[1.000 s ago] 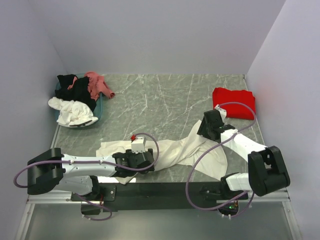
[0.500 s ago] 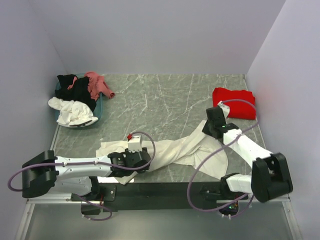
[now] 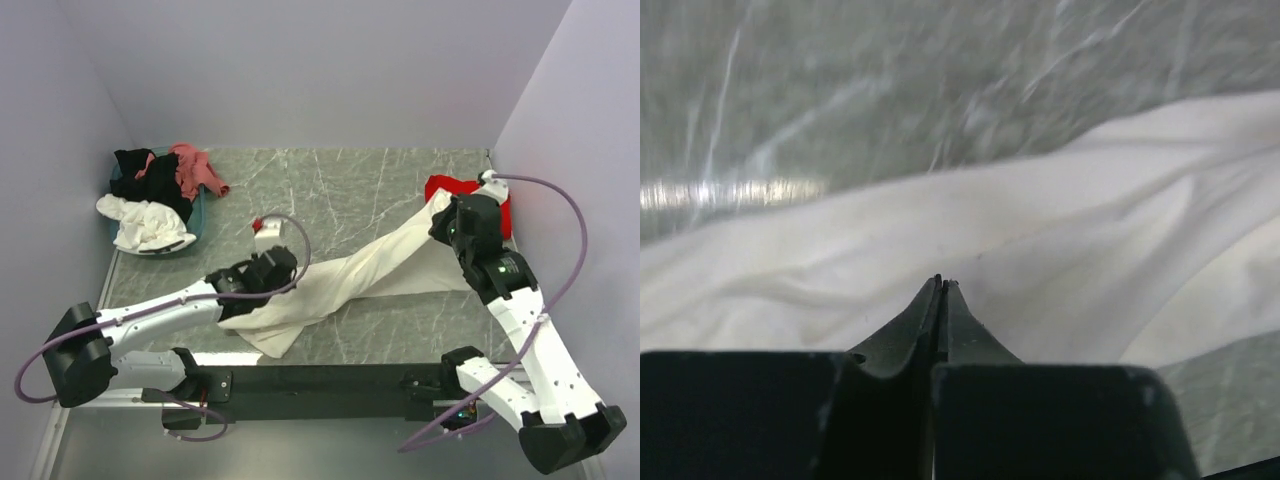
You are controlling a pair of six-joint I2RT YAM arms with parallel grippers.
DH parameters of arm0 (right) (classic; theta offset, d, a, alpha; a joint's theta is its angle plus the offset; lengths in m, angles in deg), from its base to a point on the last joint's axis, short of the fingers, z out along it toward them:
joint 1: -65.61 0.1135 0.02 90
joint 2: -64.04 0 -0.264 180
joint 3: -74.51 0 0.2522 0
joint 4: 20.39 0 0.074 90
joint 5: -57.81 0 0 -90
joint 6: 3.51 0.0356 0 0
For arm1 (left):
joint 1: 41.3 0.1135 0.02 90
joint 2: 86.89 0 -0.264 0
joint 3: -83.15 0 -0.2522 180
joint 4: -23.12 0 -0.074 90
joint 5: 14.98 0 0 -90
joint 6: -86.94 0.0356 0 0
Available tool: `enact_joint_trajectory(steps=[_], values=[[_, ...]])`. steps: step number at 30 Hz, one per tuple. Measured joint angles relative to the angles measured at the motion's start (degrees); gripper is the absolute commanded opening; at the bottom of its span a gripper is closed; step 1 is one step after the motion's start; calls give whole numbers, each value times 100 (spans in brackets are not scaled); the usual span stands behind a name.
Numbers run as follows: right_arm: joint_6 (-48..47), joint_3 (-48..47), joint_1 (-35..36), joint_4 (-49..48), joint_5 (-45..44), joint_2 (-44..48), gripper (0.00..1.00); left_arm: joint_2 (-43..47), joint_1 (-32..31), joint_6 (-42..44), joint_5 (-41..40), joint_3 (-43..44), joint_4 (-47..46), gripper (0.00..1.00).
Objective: Fold and stack the t-shirts
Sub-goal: Flatten the tshirt out
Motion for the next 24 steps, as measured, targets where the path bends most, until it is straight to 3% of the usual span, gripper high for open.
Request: enact_joint_trajectory(steps=[5, 8, 15, 24], values=[[-94, -367, 0, 168, -92, 125, 0, 284, -33, 586, 28, 586, -337, 25], [-136, -372, 0, 249, -140, 26, 0, 369, -509, 640, 9, 568, -363, 32], [-157, -345, 0, 256, -90, -535, 0, -404, -1934, 188, 55, 212, -168, 33], [-160, -332, 0, 201, -44, -568, 0, -1097, -2433, -463, 240, 46, -94, 37]])
